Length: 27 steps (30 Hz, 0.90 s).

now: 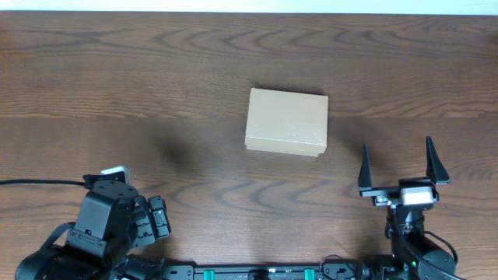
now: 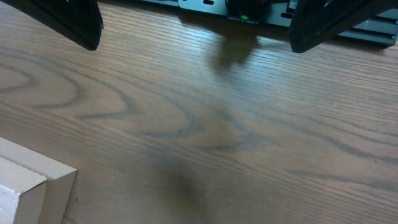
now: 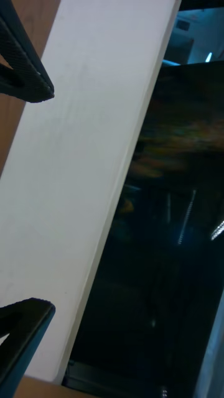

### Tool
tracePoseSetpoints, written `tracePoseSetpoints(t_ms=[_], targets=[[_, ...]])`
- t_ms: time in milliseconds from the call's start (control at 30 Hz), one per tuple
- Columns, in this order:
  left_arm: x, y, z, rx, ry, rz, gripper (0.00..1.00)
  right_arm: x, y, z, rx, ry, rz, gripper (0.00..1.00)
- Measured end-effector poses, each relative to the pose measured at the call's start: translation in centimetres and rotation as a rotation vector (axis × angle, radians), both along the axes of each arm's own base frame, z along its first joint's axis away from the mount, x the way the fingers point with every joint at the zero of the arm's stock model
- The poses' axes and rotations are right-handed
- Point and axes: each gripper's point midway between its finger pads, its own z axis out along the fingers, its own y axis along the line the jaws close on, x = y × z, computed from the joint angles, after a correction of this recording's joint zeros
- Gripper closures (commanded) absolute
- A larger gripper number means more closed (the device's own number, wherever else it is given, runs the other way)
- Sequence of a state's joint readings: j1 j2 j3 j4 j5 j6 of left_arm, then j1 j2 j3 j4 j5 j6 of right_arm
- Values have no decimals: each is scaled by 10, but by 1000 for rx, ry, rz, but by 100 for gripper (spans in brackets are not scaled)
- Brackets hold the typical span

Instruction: Pack container

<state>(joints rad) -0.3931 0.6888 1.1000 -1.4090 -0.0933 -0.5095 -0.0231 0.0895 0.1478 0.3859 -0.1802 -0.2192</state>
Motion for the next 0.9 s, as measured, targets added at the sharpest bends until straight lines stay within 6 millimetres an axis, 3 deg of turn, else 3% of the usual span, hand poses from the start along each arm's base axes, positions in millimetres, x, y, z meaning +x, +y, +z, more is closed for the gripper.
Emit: tracePoseSetpoints(t_ms=[900], targets=[[0, 0, 0, 0, 0, 0, 5, 5, -5, -37, 20, 11, -25, 1]])
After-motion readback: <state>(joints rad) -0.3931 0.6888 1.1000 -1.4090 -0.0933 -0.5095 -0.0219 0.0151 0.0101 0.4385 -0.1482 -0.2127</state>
